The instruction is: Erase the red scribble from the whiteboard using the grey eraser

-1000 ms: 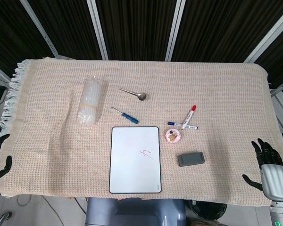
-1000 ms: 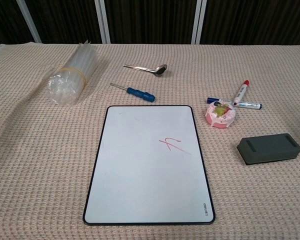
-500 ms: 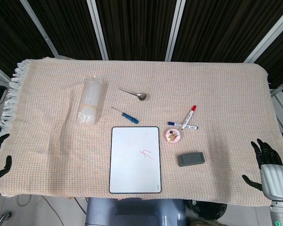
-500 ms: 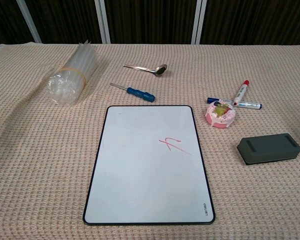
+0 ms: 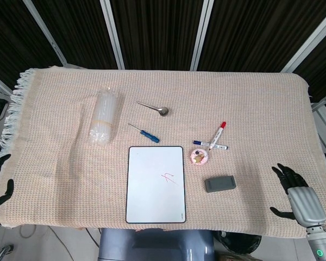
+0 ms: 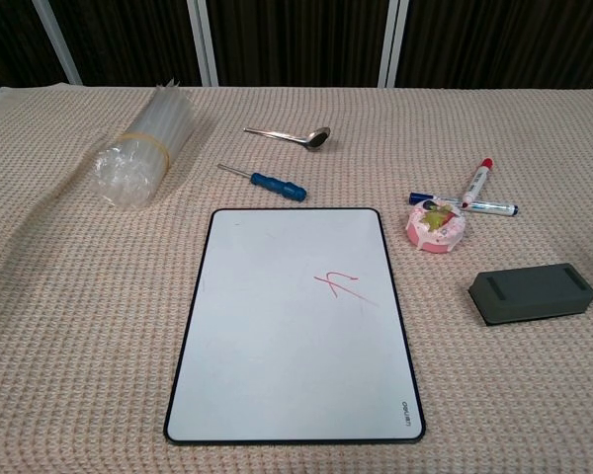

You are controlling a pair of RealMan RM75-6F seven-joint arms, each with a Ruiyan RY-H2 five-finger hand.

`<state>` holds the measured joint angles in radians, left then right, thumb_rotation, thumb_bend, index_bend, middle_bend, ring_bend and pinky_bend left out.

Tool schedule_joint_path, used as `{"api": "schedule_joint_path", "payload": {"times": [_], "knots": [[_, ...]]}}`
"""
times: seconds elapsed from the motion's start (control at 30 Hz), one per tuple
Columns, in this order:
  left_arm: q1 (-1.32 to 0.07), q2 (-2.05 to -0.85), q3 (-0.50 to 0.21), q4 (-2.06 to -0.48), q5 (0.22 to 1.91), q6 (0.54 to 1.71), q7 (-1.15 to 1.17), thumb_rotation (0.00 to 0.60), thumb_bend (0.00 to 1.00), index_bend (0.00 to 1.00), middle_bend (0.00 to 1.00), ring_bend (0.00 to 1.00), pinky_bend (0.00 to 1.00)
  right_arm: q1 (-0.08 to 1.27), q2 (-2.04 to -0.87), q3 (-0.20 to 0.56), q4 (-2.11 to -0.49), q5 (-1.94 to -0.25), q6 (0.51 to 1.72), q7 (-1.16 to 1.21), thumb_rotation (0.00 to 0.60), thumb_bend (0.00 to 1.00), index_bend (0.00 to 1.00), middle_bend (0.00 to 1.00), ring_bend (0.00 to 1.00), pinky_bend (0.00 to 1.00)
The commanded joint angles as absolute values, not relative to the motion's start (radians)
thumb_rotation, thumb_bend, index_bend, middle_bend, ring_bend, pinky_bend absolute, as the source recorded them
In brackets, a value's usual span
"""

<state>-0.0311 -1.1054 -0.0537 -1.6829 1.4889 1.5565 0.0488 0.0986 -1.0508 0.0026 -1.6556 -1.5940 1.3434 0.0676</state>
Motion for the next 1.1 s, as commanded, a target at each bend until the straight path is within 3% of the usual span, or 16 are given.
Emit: {"api": "schedule_joint_path", "payload": {"times": [0.03, 0.47, 0.73, 1.1], "knots": [[-0.031, -1.107, -0.054, -1.682, 1.487, 1.556, 0.052, 0.6, 0.48, 0.14, 0.01, 0.0, 0.04, 0.175, -1.03, 0.005, -1.635, -1.588, 1.234, 0.136, 0.6, 0.15, 0.02, 0.09, 0.07, 0.15], [-0.031, -1.102, -0.061, -1.686, 1.471, 1.553, 0.048, 0.6, 0.48, 0.14, 0.01, 0.0, 0.04, 0.327, -1.122, 0.038, -1.564, -1.541, 1.028, 0.124, 0.6, 0.22, 0.12, 0.2, 0.18, 0.21], [-0.032, -1.098, -0.064, -1.69, 1.458, 1.545, 0.046, 0.6, 0.48, 0.14, 0.01, 0.0, 0.04, 0.369, -1.194, 0.047, -1.532, -1.526, 1.004, 0.066, 0.6, 0.26, 0.22, 0.28, 0.26, 0.29], [-0.033, -1.102, -0.071, -1.692, 1.453, 1.55, 0.052, 0.6, 0.48, 0.14, 0.01, 0.0, 0.04, 0.395, -1.252, 0.032, -1.527, -1.512, 0.991, -0.005, 0.6, 0.27, 0.25, 0.31, 0.31, 0.36]]}}
